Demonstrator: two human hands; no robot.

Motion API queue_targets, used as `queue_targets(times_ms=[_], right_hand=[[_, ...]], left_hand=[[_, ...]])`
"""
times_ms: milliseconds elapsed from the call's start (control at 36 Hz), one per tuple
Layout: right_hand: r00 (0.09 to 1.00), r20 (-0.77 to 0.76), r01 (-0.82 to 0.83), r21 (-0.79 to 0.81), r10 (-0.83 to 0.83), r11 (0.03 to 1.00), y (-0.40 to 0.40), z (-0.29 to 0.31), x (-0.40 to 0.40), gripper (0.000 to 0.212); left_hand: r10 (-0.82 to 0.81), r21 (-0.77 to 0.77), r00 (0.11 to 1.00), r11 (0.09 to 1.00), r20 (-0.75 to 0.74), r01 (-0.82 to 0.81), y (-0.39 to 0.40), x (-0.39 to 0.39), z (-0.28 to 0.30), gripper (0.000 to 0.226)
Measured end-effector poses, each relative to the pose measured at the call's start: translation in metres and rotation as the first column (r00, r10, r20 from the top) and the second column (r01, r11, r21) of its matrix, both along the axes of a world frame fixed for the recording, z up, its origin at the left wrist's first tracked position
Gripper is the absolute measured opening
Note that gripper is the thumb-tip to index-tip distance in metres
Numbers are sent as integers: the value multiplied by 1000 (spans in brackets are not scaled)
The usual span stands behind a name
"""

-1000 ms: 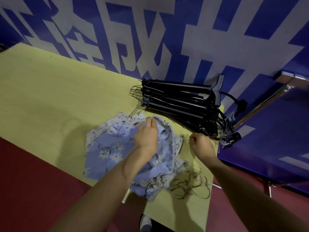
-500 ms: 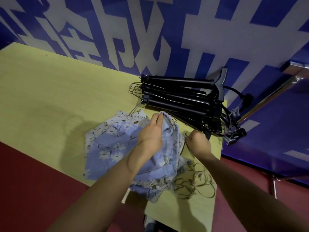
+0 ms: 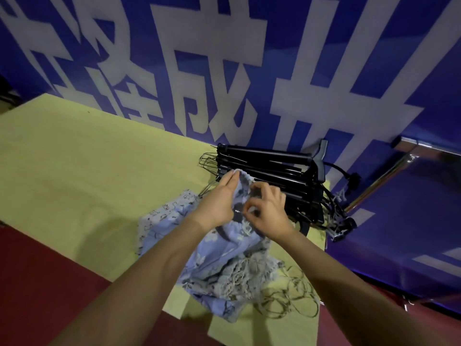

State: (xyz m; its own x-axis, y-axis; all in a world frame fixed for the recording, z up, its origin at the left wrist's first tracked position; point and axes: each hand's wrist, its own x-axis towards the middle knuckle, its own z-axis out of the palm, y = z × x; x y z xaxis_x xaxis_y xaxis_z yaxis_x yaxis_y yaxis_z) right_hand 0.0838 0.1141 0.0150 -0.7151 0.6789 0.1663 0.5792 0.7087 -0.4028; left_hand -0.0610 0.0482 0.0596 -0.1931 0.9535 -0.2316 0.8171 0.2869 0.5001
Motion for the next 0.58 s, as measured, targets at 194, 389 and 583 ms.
queue_targets(times_ms=[194, 389, 583], right_hand=[[996, -91, 23, 23, -21, 999, 17, 10, -5, 8], [986, 7, 165, -11, -165, 986, 63, 17, -8, 23], [923, 301, 223, 90, -240, 971, 130, 19, -13, 48]], left_hand=[[49, 10, 995, 999, -88, -49, 1, -3, 7, 85], [153, 9, 980, 988, -126, -153, 32, 1, 6, 78], [184, -17, 956, 981, -229, -193, 68, 4, 12, 64]])
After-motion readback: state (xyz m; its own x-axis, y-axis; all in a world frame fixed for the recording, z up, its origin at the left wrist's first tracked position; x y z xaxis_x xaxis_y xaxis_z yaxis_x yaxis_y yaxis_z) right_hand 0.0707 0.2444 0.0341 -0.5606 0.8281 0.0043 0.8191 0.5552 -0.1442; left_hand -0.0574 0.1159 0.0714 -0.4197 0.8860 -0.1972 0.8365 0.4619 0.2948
